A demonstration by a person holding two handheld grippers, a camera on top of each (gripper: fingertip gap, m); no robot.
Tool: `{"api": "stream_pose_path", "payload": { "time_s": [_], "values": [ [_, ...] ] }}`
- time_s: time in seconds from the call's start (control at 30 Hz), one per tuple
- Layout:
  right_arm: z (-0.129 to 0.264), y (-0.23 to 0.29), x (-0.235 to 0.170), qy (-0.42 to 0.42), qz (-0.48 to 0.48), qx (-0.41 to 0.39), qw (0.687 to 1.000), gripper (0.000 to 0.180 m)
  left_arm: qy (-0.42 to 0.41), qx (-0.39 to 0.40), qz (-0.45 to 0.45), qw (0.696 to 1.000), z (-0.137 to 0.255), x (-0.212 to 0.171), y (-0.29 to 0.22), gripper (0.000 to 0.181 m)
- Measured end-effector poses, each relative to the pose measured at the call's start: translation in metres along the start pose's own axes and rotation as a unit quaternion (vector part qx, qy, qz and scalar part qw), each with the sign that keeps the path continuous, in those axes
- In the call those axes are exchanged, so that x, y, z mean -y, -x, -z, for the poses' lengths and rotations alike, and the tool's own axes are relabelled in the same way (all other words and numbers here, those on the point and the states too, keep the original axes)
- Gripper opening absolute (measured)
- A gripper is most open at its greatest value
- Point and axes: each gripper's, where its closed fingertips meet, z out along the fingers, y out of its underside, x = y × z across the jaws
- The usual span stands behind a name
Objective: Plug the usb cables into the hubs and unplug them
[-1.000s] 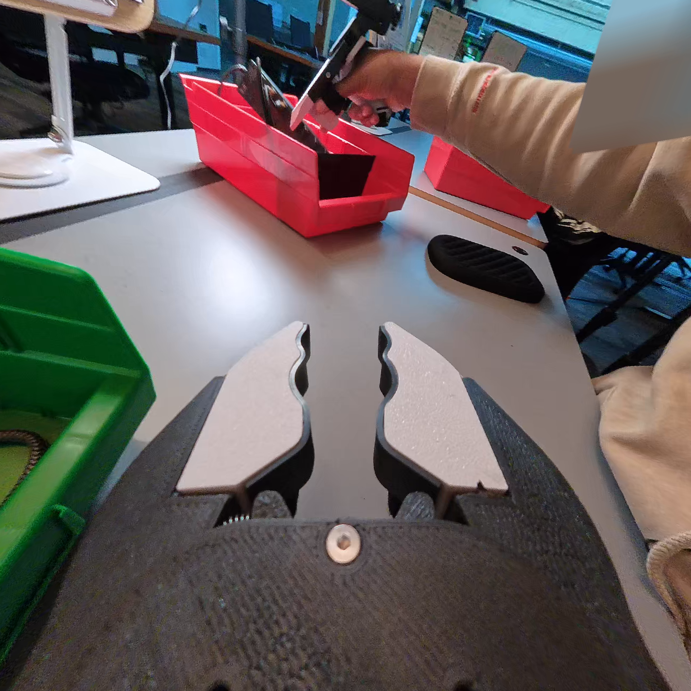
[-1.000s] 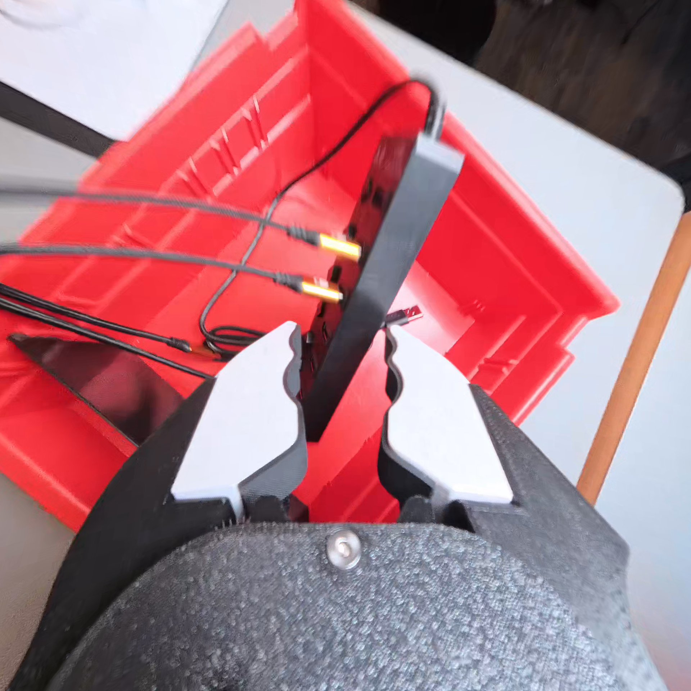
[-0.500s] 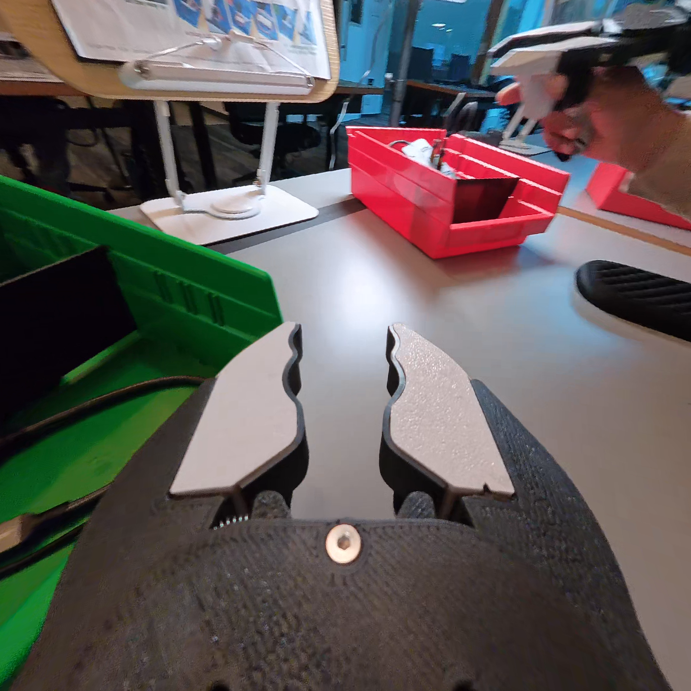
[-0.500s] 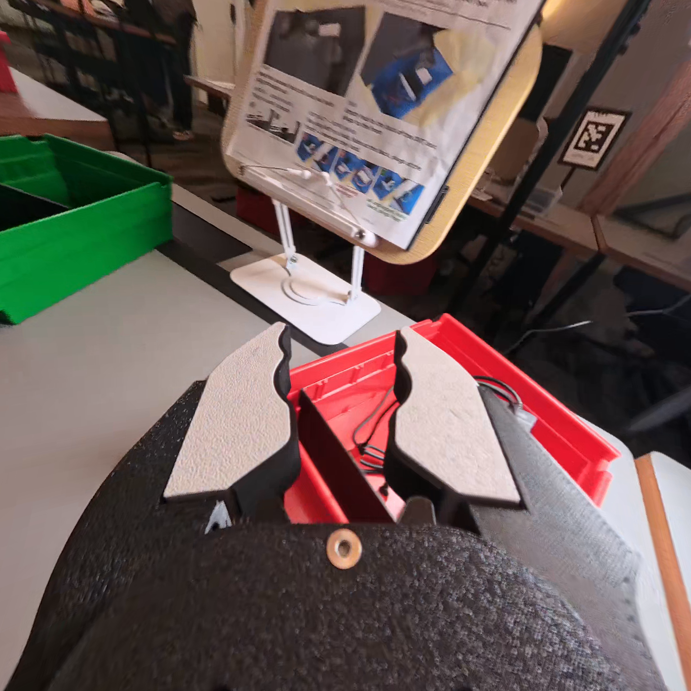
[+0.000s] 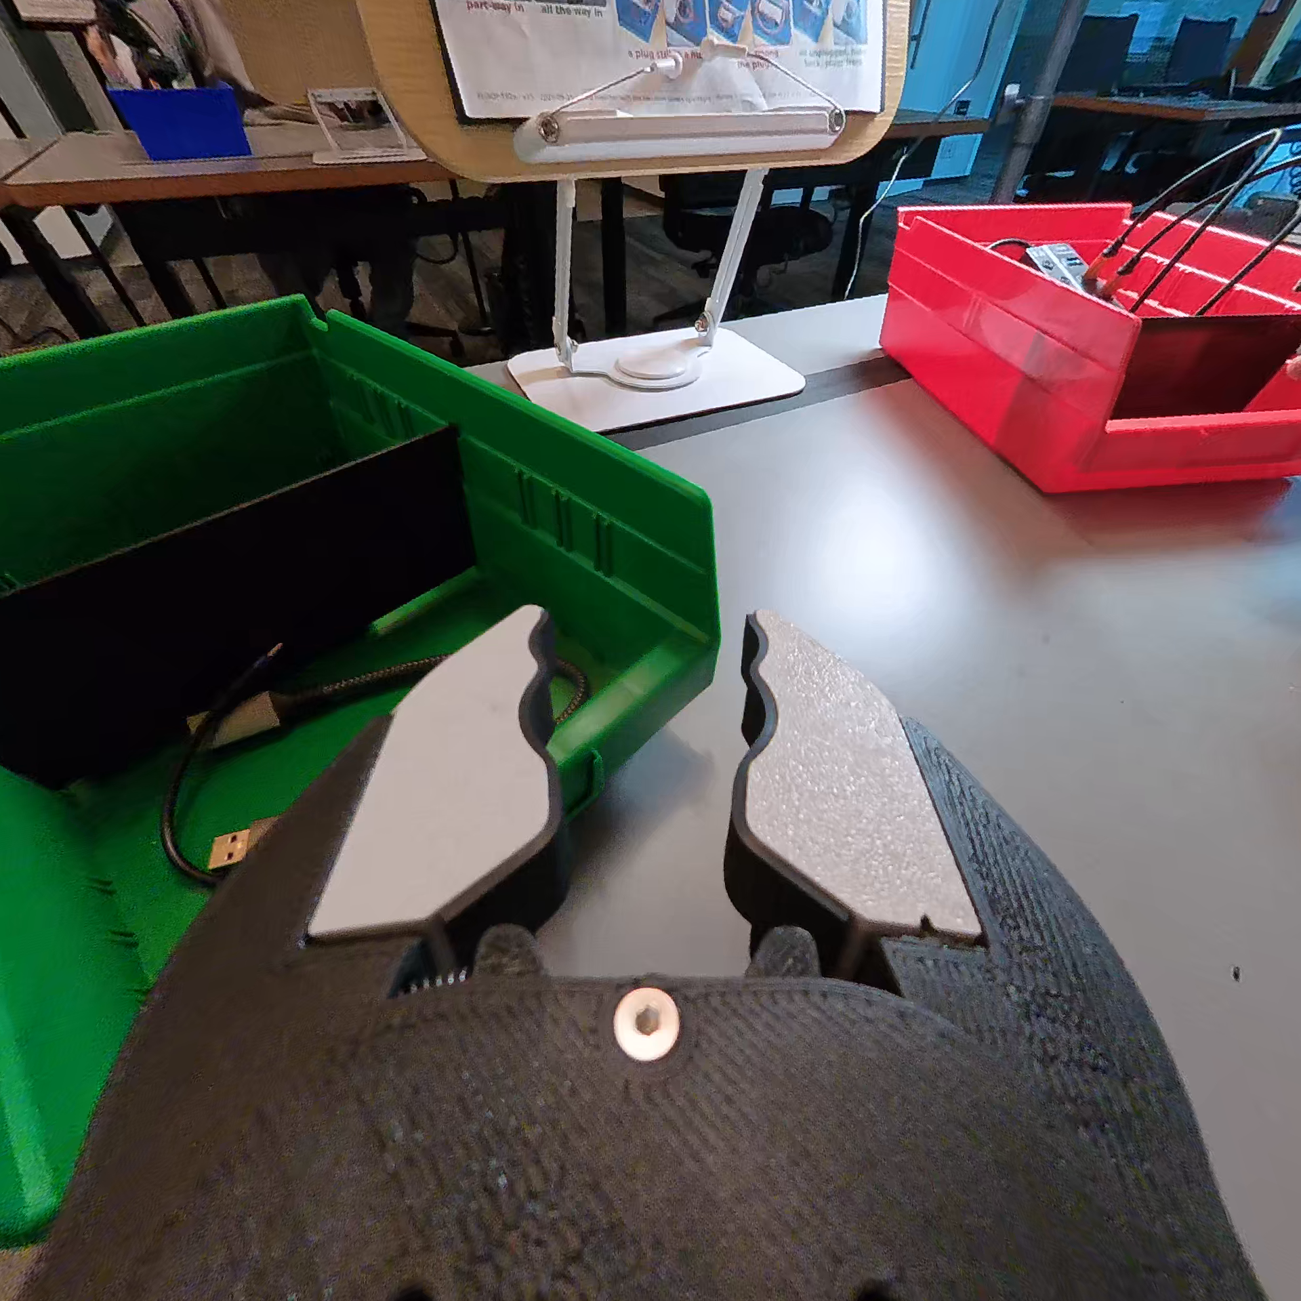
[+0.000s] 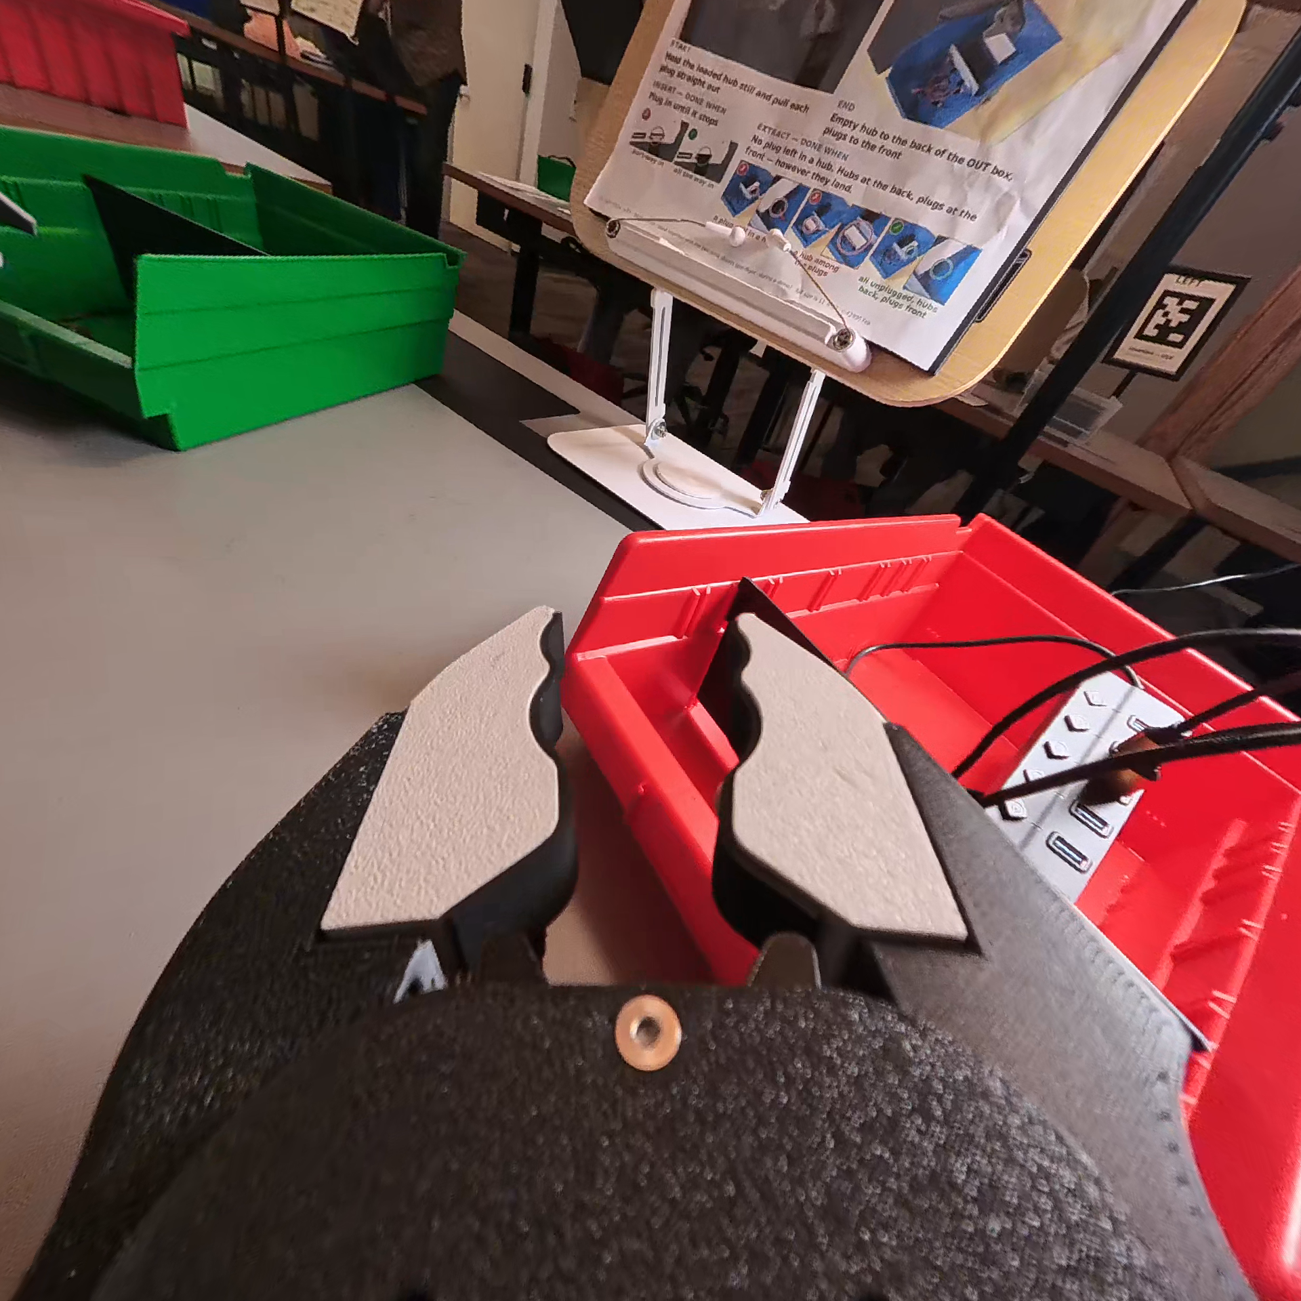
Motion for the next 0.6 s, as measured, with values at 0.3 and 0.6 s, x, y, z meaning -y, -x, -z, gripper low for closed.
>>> {"api": "stream_pose_path", "payload": {
  "time_s": [0.3, 0.6],
  "values": [
    [0.005, 0.003, -0.012, 0.026, -0.095, 0.005, 0.995, 0.049, -0.034, 0.049, -0.022, 0.998, 0.012, 0.027, 0.023, 0.051],
    [0.016, -0.003, -0.021, 0.047, -0.121, -0.018, 0.991, 0.053, 0.028, 0.093, -0.03, 0.995, 0.009, 0.108, 0.121, 0.054]
  ]
}}
